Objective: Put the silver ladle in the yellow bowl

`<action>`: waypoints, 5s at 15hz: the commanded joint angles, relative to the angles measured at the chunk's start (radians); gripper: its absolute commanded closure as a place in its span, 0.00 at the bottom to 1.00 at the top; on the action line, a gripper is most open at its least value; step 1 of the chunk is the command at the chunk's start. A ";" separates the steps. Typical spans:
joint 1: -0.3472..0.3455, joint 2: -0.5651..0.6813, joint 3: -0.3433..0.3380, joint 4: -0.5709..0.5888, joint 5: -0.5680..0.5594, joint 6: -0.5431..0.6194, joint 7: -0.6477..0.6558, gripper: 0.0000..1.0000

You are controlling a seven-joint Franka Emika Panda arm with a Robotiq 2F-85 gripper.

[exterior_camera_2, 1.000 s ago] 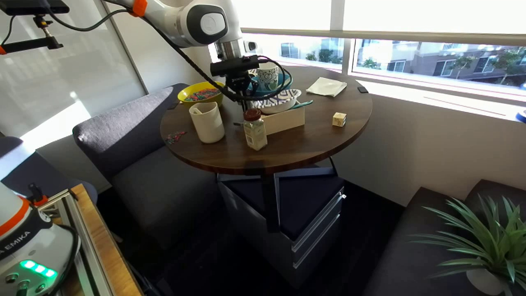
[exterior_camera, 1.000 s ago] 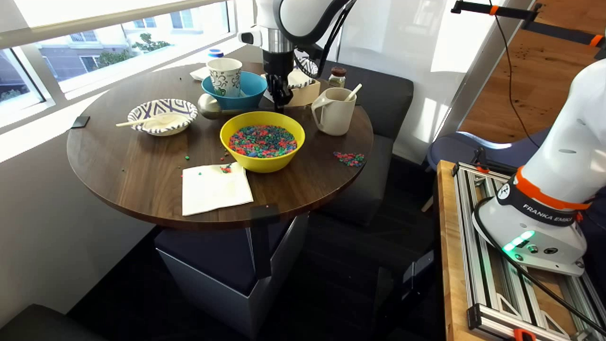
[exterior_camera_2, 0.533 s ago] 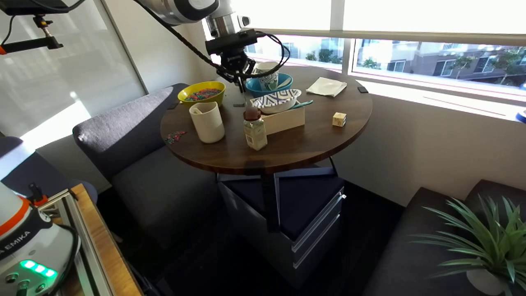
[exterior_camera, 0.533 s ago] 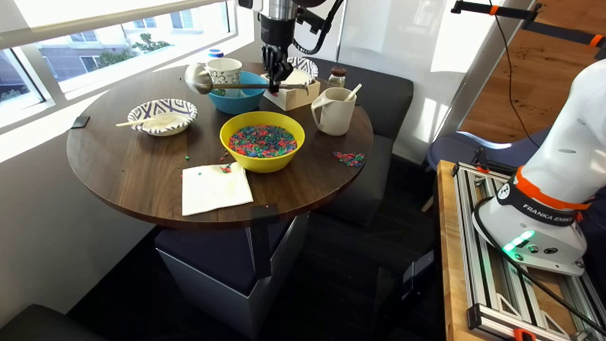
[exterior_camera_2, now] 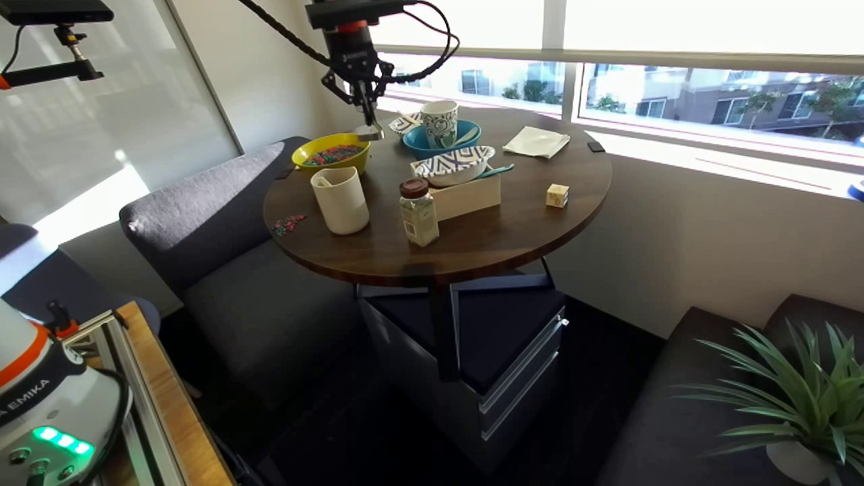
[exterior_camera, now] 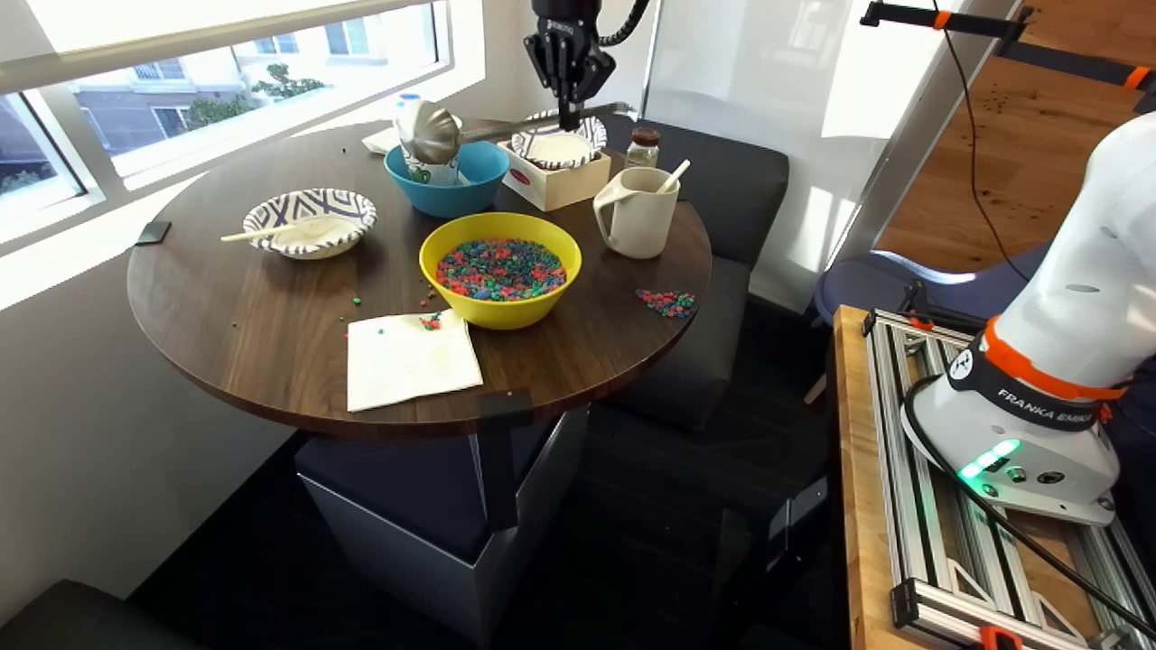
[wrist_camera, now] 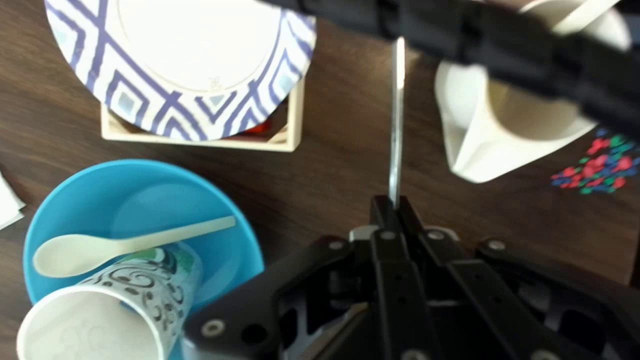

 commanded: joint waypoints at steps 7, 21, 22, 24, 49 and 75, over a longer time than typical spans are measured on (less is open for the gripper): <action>0.073 -0.116 -0.002 -0.002 -0.110 -0.365 -0.159 0.96; 0.129 -0.115 0.040 -0.062 -0.154 -0.546 -0.188 0.99; 0.138 -0.111 0.047 -0.063 -0.158 -0.549 -0.170 0.99; 0.149 -0.080 0.056 -0.027 -0.167 -0.544 -0.118 0.99; 0.233 0.267 0.110 0.353 -0.323 -0.763 0.089 0.99; 0.322 0.503 0.118 0.536 -0.503 -1.043 0.388 0.99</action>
